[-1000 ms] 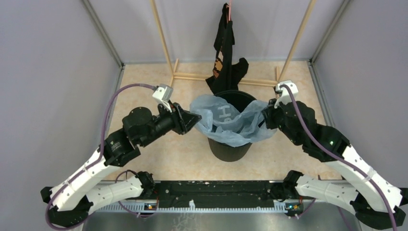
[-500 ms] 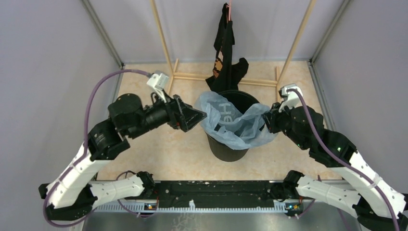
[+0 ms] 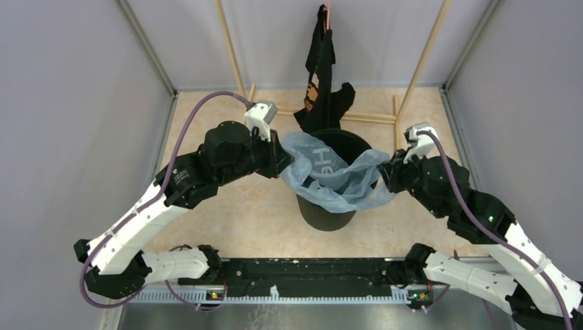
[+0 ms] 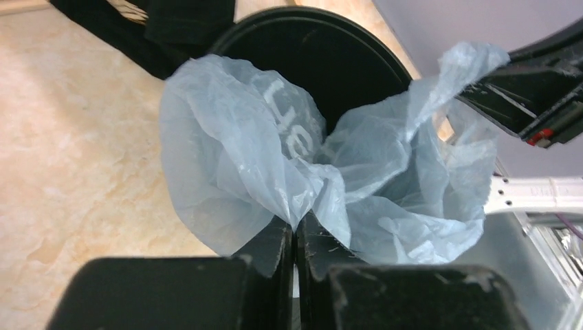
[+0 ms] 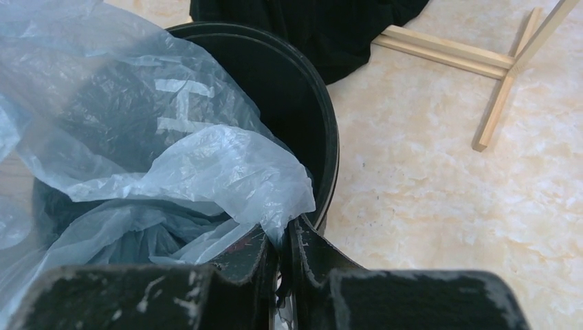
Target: Put the trash bags into the trash bin
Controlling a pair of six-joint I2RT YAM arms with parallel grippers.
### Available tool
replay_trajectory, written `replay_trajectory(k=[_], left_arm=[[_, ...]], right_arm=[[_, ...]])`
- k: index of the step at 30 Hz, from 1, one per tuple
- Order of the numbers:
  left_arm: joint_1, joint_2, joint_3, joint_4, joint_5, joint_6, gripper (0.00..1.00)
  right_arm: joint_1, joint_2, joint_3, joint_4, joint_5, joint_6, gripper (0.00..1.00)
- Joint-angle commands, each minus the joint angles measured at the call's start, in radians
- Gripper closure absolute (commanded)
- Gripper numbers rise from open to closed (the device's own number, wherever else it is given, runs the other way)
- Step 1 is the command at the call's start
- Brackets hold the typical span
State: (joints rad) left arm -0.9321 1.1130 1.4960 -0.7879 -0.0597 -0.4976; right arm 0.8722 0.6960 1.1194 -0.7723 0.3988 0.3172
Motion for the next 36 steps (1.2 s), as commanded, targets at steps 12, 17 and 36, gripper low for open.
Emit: replay_trajectory(k=[12, 17, 36], left_arm=[[0.032, -0.222, -0.166, 0.278, -0.190, -0.117, 1.00], [0.033, -0.321, -0.254, 0.256, -0.139, -0.209, 1.00], [0.033, -0.293, -0.118, -0.026, 0.078, -0.089, 0.06]], right_arm=[[-0.004, -0.142, -0.068, -0.044, 0.310, 0.073, 0.89], [-0.004, -0.204, -0.140, 0.011, 0.267, 0.096, 0.81], [-0.004, -0.176, -0.059, -0.015, 0.163, 0.013, 0.52]])
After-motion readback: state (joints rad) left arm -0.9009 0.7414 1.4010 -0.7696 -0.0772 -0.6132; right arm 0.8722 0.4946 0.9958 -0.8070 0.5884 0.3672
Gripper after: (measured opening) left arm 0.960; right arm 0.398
